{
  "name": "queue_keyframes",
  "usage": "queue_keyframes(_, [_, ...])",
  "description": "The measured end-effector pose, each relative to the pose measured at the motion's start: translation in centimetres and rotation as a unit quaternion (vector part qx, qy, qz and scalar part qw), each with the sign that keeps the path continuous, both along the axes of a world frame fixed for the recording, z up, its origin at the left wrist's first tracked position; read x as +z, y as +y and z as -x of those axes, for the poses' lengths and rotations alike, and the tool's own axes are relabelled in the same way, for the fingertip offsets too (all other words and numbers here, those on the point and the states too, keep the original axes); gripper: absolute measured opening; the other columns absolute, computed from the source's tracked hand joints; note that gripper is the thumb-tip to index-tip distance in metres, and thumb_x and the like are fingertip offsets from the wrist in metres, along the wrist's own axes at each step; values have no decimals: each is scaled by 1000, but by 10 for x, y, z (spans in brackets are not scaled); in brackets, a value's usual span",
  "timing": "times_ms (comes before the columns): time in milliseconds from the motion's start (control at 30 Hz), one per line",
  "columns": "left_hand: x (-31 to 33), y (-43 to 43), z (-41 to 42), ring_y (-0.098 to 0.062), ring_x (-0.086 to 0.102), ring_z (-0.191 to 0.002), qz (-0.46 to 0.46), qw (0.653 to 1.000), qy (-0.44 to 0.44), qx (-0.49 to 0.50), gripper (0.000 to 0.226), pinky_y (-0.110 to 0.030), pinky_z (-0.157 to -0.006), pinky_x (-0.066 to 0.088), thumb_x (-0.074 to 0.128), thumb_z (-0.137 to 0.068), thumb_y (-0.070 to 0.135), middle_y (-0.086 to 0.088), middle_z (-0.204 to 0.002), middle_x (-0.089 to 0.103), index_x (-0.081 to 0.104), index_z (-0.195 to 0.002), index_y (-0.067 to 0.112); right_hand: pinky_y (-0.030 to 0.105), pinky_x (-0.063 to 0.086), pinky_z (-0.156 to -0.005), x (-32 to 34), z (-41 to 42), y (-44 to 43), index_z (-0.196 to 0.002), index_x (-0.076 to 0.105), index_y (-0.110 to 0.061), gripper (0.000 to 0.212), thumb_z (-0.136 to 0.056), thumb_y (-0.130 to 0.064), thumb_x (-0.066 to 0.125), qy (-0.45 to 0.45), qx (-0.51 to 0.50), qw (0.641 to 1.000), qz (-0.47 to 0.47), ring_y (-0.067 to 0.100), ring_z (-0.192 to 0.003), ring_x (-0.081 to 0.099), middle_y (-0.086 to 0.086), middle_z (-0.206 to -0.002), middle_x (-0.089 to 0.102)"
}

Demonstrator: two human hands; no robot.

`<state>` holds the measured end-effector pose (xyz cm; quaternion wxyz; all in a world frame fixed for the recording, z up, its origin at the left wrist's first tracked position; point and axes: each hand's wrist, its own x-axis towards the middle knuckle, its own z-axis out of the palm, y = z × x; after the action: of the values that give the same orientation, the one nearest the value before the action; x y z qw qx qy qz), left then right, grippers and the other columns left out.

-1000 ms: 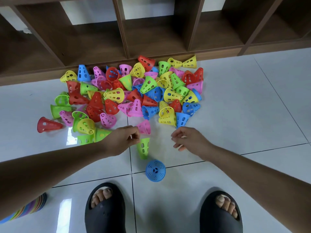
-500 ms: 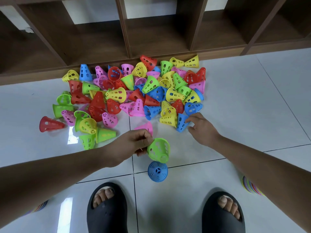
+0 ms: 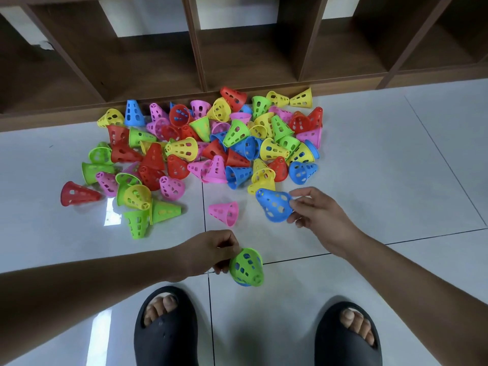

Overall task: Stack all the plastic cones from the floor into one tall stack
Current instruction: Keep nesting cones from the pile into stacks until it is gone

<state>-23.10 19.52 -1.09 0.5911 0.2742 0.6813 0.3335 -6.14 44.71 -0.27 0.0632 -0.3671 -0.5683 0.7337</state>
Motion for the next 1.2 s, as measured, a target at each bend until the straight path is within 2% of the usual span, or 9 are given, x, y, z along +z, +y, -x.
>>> queue_keyframes(67, [-4,0,-3,-15,65,-67,16,1000,14,20,24,-29,-66,53,63,-108,25,-4,-74,72,63,-101,2,32,48,-68,9,-4,-7,-123,63,3,23,-103,-7,61,15,47,995,86,23,-73,66,12,-91,71])
queue_keyframes(167, [-10,-1,-5,-17,69,-72,31,999,25,20,23,-33,-68,56,65,-106,25,-6,-79,75,64,-101,3,29,50,-68,14,-10,-21,-118,67,-2,18,-102,-5,61,5,151,976,154,21,-71,62,13,-90,68])
queue_keyframes(300, [-19,-4,0,-19,72,-76,54,997,48,3,19,-37,-71,56,66,-102,28,-6,-85,78,66,-100,9,27,46,-64,8,-14,-42,-121,64,4,21,-103,-7,63,-25,265,954,140,21,-70,60,15,-91,67])
queue_keyframes(400, [-21,-3,7,-18,74,-77,57,996,74,5,10,-36,-69,57,65,-102,21,-7,-91,79,67,-99,12,29,45,-64,-2,-15,-52,-118,66,-1,19,-103,-12,66,-52,299,948,99,23,-72,62,14,-90,69])
queue_keyframes(600, [-21,-1,19,-19,76,-78,39,991,119,50,3,-35,-68,55,64,-102,18,-5,-93,78,64,-105,20,33,54,-67,-19,-10,-54,-113,67,-3,13,-102,-8,65,-88,259,961,35,28,-81,72,23,-103,73])
queue_keyframes(700, [-14,6,22,-19,79,-81,23,989,125,82,18,-33,-72,58,64,-103,22,-4,-96,78,56,-116,31,33,57,-67,-24,-4,-45,-113,67,-3,13,-101,-7,63,-115,214,970,1,26,-80,75,20,-109,74])
queue_keyframes(833, [-11,9,25,-17,80,-89,16,992,93,84,40,-39,-85,62,62,-105,29,-2,-105,79,45,-136,48,32,58,-67,-32,10,-28,-113,69,-17,14,-100,-11,66,-118,157,978,-66,24,-80,77,16,-113,69])
queue_keyframes(1067, [-17,6,29,-11,76,-106,51,992,31,114,52,-45,-102,60,65,-103,34,3,-118,76,46,-144,61,35,61,-75,-32,40,-3,-147,47,-38,60,-98,-11,66,-136,134,969,-157,26,-87,77,0,-131,58])
queue_keyframes(1200, [-14,10,28,-17,75,-113,39,987,-40,153,55,-45,-107,56,66,-104,29,-1,-124,77,47,-144,60,39,62,-79,-33,51,5,-156,32,-38,75,-96,-12,69,-146,149,976,-58,31,-90,79,15,-121,69])
